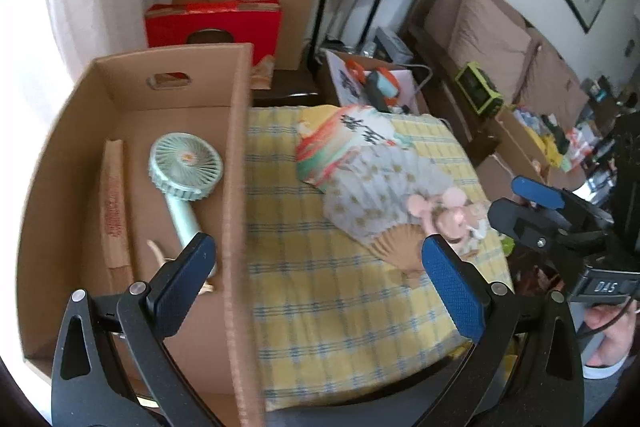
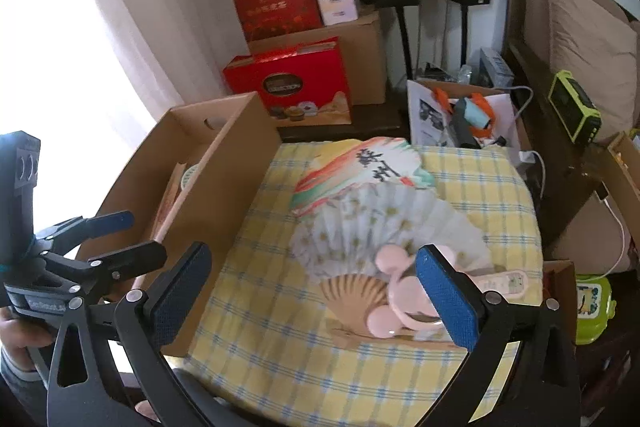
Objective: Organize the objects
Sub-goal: 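Withdraw both open tools from the box back over the table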
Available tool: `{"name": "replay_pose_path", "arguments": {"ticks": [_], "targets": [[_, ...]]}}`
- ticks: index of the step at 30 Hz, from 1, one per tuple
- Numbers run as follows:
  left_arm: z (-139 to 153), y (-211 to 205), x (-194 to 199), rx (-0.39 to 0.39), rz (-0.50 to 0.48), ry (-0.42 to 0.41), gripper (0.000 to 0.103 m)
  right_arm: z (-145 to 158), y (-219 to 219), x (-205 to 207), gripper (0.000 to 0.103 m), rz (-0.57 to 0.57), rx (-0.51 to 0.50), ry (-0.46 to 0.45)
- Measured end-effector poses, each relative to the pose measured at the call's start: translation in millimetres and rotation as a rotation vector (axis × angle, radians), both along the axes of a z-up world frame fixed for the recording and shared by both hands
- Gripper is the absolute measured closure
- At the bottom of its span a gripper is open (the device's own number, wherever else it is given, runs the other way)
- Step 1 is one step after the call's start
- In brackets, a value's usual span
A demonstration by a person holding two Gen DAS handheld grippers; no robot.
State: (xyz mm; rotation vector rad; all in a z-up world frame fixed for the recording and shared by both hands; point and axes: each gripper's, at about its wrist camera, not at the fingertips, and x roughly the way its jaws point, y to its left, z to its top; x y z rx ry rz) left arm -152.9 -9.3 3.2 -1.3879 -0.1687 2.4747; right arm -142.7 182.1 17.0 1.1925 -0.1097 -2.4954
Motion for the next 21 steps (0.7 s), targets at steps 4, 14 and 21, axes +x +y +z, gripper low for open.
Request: {"name": "replay_pose_path", "arguments": {"ticks": [4, 14, 21], "targets": [[0.4, 15.1, 1.3, 0.004, -0.014, 0.011, 0.000, -1.8, 19.5, 1.6, 0.000, -0.026, 0.022, -0.002], [-19.1, 53.9, -1.9, 0.076, -0.092, -0.039, 0.000, -20.2, 81.0, 2.3, 0.000, -0.105, 0.029, -0.040], [-42.7, 79.3, -4.7, 0.083, -0.139, -0.071, 0.000, -42.7, 127.4, 0.5, 0.001, -0.187, 0.015, -0.076]]}}
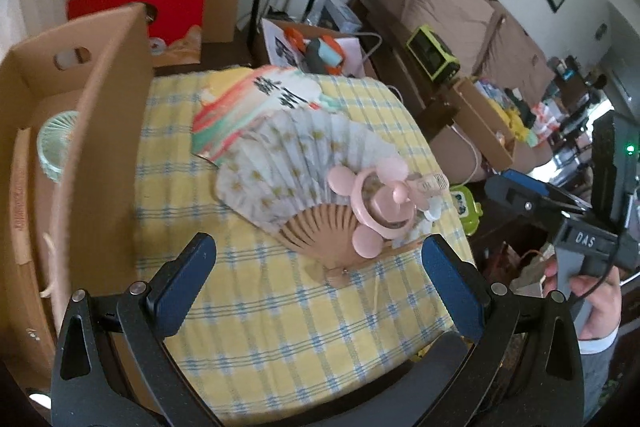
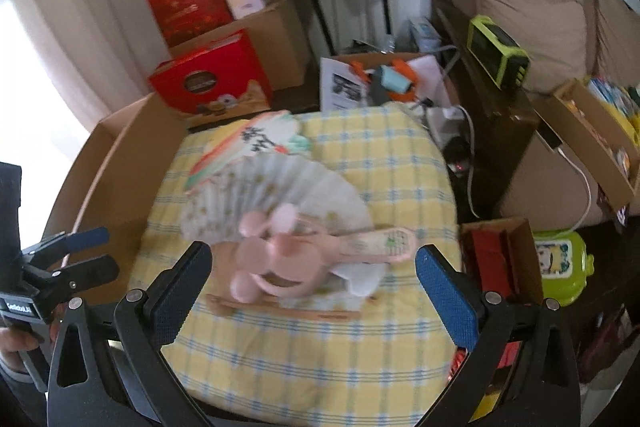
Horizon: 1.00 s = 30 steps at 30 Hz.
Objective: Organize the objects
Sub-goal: 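Withdraw both open tools from the box back over the table, then roll the right tool and close it on the pink fan's handle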
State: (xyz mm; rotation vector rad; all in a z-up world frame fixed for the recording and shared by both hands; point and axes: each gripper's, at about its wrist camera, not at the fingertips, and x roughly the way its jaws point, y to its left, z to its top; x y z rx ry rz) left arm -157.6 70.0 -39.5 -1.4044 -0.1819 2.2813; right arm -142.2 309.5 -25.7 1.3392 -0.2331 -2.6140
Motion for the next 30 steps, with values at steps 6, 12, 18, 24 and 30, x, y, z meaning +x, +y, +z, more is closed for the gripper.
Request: {"name": "replay_pose_path", "arguments": {"ticks": [6, 12, 18, 24, 30], "targets": [[-20.8, 18.2, -3.6, 0.002, -0.030, -0.032, 0.000, -21.8, 42.3, -5.9, 0.004, -0.100, -0.040, -0.035], [-41.4, 39.9, -5.0, -0.015, -0.087, -0.055, 0.000, -46.2, 59.8, -15.5, 0.020, -0.137, -0.116, -0.085], [-53.0, 57.8, -4.1, -0.024, -0.146, -0.040, 0.000, -73.6, 72.6, -24.6, 0.057, -0.160, -0.244, -0.140], [-61.6, 69.3, -4.6, -0.028, -0.191, -0.035, 0.000, -88.3, 86.2, -31.3, 0.062, -0.172, -0.363, -0.144], [-69.4, 79.7, -3.9, -0.046, -0.219, -0.020, 0.000, -96.4, 88.6, -38.7, 0.063, -0.163, -0.415, -0.152]]}}
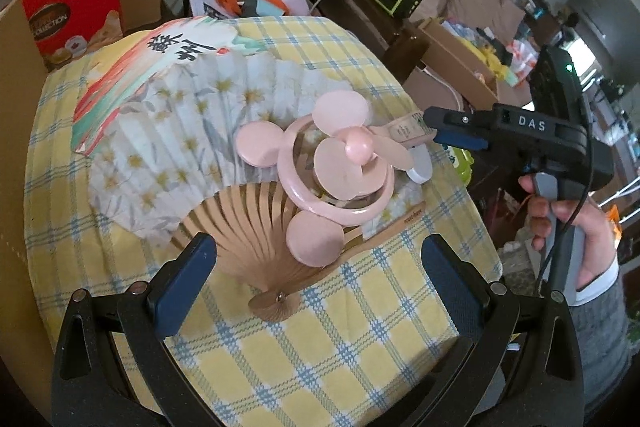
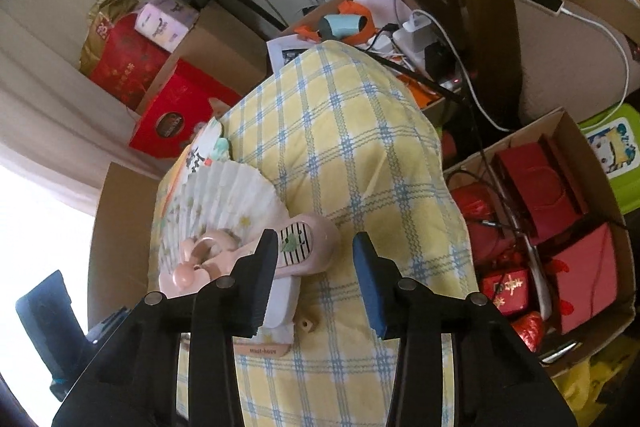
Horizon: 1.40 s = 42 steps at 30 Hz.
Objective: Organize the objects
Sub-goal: 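Roll the right tool and close it on the pink fan's handle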
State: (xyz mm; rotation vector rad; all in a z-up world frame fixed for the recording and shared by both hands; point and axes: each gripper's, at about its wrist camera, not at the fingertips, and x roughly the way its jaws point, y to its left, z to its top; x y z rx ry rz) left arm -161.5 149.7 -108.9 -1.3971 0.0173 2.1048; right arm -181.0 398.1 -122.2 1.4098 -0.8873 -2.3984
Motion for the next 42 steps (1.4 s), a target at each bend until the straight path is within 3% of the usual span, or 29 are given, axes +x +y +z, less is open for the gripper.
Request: {"name": "replay_pose_path", "arguments": {"ticks": [8, 17, 25, 30, 33, 42], "targets": [[-10.6, 10.7, -4.8, -0.024, -0.018, -0.001, 0.000, -6.1, -0.9, -5.8, 0.063, 0.010, -0.012, -0.004], [-16.2, 17.1, -8.0, -0.023, -0.027, 0.015, 0.003, -4.8, 0.5, -5.3, 0.073, 0.014, -0.022, -0.001], [-16.3, 22.0, -5.0, -0.093, -0.037, 0.072, 0.016, 2.0, -7.9, -1.0, 0.078, 0.054, -0.071, 0.012], [-17.8, 28.5, 3.7, -0.179, -0.072, 0.134, 0.031, 11.1, -17.3, 2.5, 0.080, 0.065, -0.061, 0.026], [-16.6, 22.7, 3.3, -0.169, -0.067, 0.132, 0.039, 17.5, -18.9, 4.5, 0.080, 0.070, -0.064, 0.043], [-5.5, 6.9, 3.8, -0.123, -0.094, 0.135, 0.047, 38.2, -27.4, 6.4, 0.081, 0.091, -0.055, 0.089]]}}
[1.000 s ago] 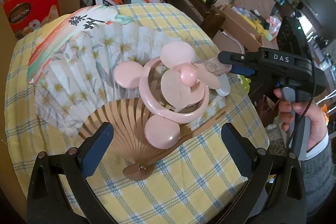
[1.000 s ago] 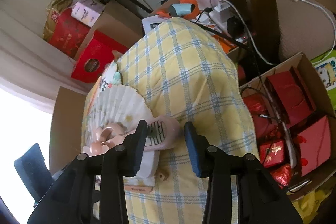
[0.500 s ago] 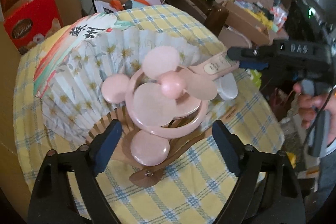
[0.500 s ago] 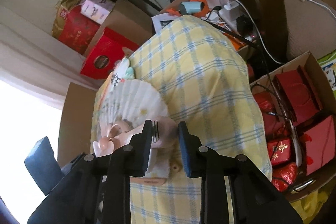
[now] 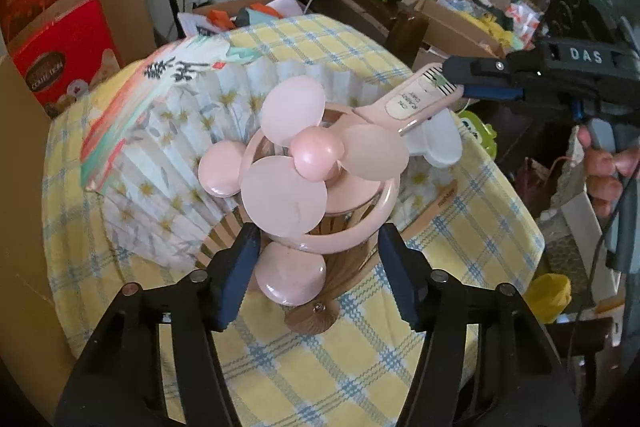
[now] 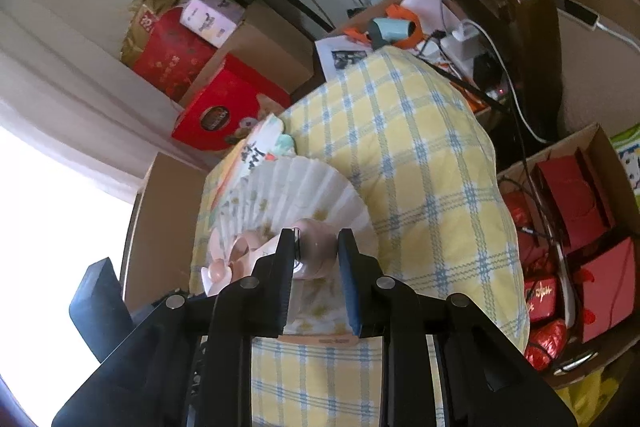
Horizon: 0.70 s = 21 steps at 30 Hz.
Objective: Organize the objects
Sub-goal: 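Roll the right tool and close it on the pink fan's handle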
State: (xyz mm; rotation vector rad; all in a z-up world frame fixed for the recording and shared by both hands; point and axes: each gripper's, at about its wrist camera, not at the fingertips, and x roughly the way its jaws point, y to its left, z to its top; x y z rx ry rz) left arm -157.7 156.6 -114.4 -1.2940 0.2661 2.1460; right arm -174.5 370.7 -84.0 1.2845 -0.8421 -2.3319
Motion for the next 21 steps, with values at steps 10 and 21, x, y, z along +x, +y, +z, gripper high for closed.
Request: {"name": "replay_pose_path", "arguments": {"ticks": [10, 21], "targets": [[35.2, -18.5, 16.8, 0.063, -0.021, 0.044, 0.059, 38.6, -7.0, 1.5, 0.080, 0.027, 0.011, 0.063], [59.6, -40.9, 27.2, 0.124, -0.006, 0.063, 0.083, 67.5, -60.8, -2.6, 0.085, 0.125, 0.071, 0.085]]}}
